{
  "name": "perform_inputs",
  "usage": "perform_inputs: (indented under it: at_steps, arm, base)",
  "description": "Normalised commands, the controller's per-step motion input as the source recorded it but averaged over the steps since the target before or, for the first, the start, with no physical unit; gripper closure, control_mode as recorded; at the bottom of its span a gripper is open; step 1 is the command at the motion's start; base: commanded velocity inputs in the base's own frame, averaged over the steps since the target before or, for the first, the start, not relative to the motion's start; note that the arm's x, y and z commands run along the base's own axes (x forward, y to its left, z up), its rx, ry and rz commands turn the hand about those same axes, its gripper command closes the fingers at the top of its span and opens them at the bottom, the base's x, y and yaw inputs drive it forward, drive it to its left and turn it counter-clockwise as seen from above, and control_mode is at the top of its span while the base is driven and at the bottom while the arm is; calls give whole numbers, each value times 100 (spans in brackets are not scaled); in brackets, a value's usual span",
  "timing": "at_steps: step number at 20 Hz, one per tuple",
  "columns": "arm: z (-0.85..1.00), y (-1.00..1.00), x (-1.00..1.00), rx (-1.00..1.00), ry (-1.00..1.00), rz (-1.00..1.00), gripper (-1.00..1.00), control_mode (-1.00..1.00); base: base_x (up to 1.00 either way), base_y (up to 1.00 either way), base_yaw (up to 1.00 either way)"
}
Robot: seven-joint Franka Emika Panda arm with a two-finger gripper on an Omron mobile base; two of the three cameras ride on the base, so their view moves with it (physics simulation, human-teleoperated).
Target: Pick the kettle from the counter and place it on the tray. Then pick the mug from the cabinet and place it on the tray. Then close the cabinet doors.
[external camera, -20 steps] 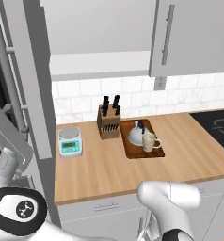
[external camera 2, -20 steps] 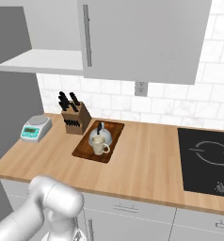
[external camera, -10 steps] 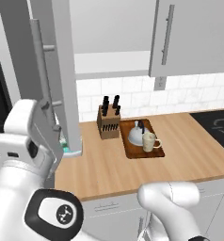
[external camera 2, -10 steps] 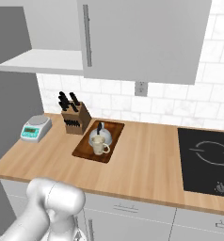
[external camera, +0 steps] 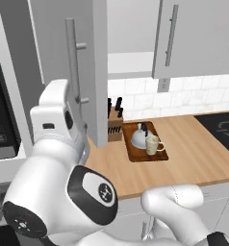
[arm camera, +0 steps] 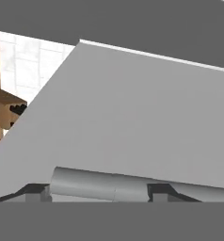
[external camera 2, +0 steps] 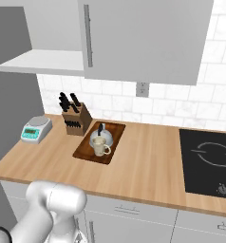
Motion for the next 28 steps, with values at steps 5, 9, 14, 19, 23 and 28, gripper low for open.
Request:
perform_inputs:
  at_steps: [5,9,14,19,23,28]
  arm:
    - [4,-33,53,0,8,-12,-100,-100]
    - [-14,-6,67,0,-5,-13,-100,-100]
    - [-11,0,87,0,-11,-14,-100,-100]
    - [-3,0,83,0,-14,-17,-100,-100]
    - [-3,0,76,0,-12,-17,-100,-100]
    - [0,0,77,0,2,-14,-100,-100]
  base:
    - [0,0,0]
    - [0,0,0]
    - [0,0,0]
    - [0,0,0]
    - [0,0,0]
    - [0,0,0]
